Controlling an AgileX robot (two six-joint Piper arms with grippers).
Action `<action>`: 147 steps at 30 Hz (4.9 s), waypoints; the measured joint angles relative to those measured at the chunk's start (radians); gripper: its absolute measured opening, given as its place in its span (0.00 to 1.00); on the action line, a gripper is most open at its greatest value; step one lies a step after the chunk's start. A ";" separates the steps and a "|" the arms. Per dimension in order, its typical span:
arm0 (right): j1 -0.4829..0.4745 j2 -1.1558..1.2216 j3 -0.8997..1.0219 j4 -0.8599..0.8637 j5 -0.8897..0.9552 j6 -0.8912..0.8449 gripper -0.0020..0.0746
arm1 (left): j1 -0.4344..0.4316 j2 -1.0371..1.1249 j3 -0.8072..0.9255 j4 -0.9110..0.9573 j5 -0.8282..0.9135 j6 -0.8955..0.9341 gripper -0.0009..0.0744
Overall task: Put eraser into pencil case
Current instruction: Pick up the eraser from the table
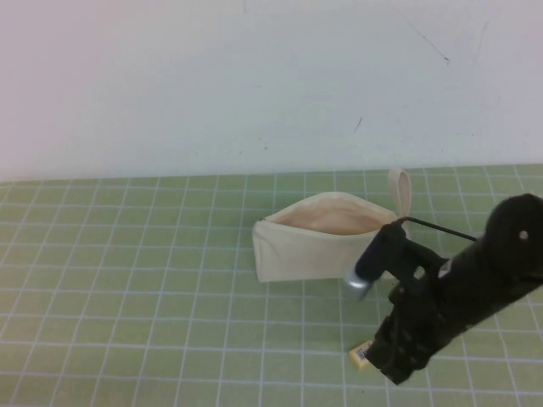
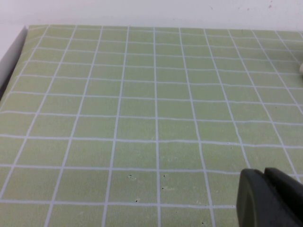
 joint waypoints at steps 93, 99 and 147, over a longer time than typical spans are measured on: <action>0.000 0.255 -0.465 0.020 0.486 0.064 0.36 | 0.000 0.000 0.000 -0.002 0.000 0.000 0.01; 0.000 0.266 -0.510 0.003 0.551 0.008 0.35 | 0.000 0.000 0.000 -0.002 0.000 0.000 0.01; 0.187 0.153 -0.084 -0.076 0.097 -0.975 0.55 | 0.000 0.000 0.000 -0.002 0.000 0.000 0.01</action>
